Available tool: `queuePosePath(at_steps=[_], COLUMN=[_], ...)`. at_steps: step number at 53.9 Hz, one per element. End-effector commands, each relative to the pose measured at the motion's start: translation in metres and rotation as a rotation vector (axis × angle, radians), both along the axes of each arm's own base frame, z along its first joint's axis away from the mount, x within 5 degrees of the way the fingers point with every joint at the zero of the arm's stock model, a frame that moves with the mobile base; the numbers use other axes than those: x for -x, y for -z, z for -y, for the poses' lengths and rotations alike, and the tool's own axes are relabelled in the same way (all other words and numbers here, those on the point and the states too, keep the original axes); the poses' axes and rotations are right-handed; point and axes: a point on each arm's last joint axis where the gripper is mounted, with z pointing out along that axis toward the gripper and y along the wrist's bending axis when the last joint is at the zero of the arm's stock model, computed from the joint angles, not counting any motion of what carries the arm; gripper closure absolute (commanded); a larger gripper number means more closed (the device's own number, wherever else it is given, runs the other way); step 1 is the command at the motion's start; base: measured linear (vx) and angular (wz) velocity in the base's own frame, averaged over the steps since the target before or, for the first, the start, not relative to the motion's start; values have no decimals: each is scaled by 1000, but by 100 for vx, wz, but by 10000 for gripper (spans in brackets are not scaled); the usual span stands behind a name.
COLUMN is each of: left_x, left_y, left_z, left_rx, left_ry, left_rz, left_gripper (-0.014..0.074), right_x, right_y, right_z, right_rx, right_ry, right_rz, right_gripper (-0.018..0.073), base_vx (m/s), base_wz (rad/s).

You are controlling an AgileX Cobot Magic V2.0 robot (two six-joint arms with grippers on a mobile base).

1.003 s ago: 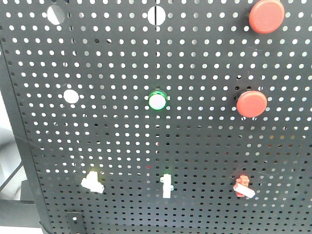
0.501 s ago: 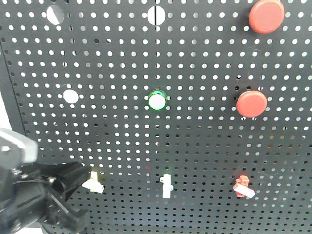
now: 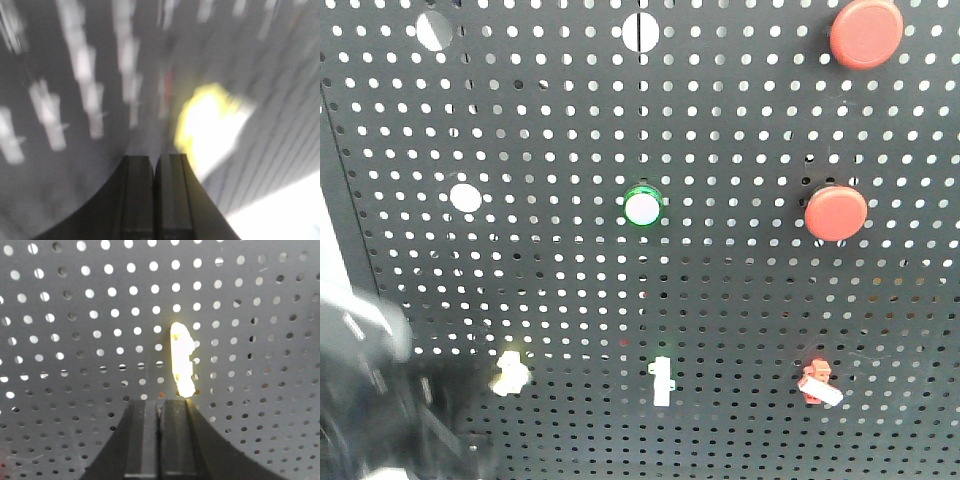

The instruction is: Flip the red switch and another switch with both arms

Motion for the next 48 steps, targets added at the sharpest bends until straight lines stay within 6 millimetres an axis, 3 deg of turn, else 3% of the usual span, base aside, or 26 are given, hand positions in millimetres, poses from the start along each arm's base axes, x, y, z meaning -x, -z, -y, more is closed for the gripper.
queuePosePath(at_steps=[1, 18, 36, 48], left_x=[-1, 9, 59, 82], left_y=[-5, -10, 5, 14], left_z=[0, -5, -30, -42], left_rx=[34, 48, 84, 135], left_ry=[-8, -10, -16, -34], left_rz=[42, 55, 100, 98], left_gripper=[594, 594, 594, 594], right_x=[1, 1, -10, -35], right_y=[-18, -17, -5, 5], right_z=[1, -1, -8, -26], right_rx=[32, -47, -94, -119], right_ry=[9, -9, -98, -331], right_rz=[106, 101, -21, -106], right_gripper=[566, 566, 566, 566], base_vx=[0, 0, 0, 0], base_wz=[0, 0, 0, 0])
